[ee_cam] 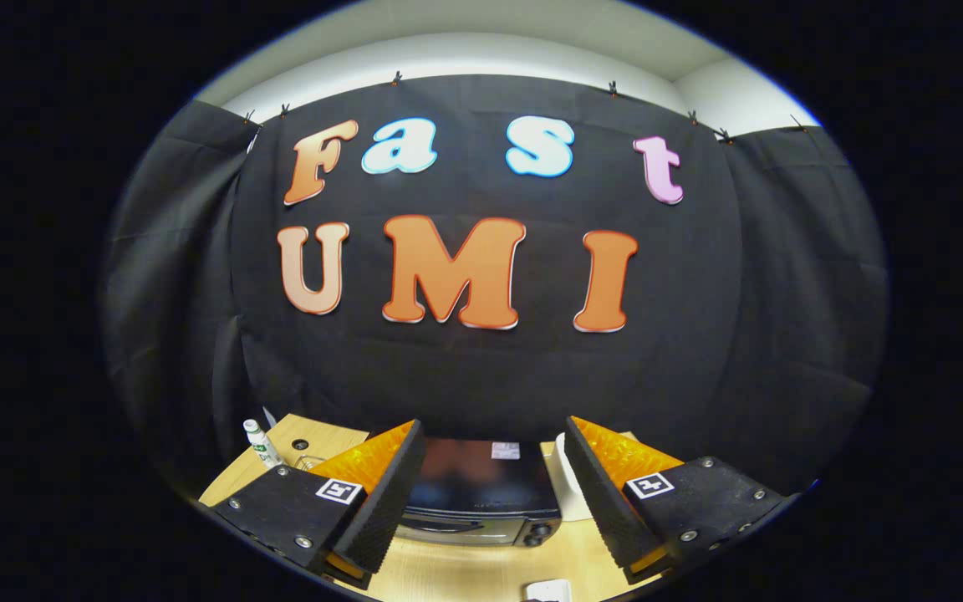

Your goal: Open the toaster oven, put the food inside, and close the toaster oven door.

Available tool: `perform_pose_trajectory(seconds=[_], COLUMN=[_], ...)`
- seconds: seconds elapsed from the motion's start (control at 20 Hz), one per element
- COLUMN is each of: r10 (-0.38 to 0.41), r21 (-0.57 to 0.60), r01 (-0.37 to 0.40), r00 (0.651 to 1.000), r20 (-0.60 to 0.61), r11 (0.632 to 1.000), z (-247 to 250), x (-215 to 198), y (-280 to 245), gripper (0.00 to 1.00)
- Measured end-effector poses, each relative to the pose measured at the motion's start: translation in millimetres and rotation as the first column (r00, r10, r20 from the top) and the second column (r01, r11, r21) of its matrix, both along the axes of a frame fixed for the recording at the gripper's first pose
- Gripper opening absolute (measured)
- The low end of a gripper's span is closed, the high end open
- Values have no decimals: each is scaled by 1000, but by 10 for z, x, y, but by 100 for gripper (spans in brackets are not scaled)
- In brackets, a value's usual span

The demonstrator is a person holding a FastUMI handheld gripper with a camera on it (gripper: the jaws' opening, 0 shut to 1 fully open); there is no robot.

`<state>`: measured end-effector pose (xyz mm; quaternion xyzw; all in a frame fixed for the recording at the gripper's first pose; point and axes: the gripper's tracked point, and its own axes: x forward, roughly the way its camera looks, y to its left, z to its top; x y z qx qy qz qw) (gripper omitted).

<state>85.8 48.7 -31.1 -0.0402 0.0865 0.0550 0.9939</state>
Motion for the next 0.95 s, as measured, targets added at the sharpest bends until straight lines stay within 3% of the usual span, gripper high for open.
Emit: perform_pose_trajectory(seconds=[0.15, 0.4, 0.95], r10=[-19, -73, -24], r21=[62, 86, 110], r01=[15, 65, 12], r00=[998, 992, 994], r20=[63, 100, 110], r11=[998, 994, 994], z=[383, 507, 462], x=[-104, -201, -215], y=[-152, -439, -272], gripper=[99, 98, 99])
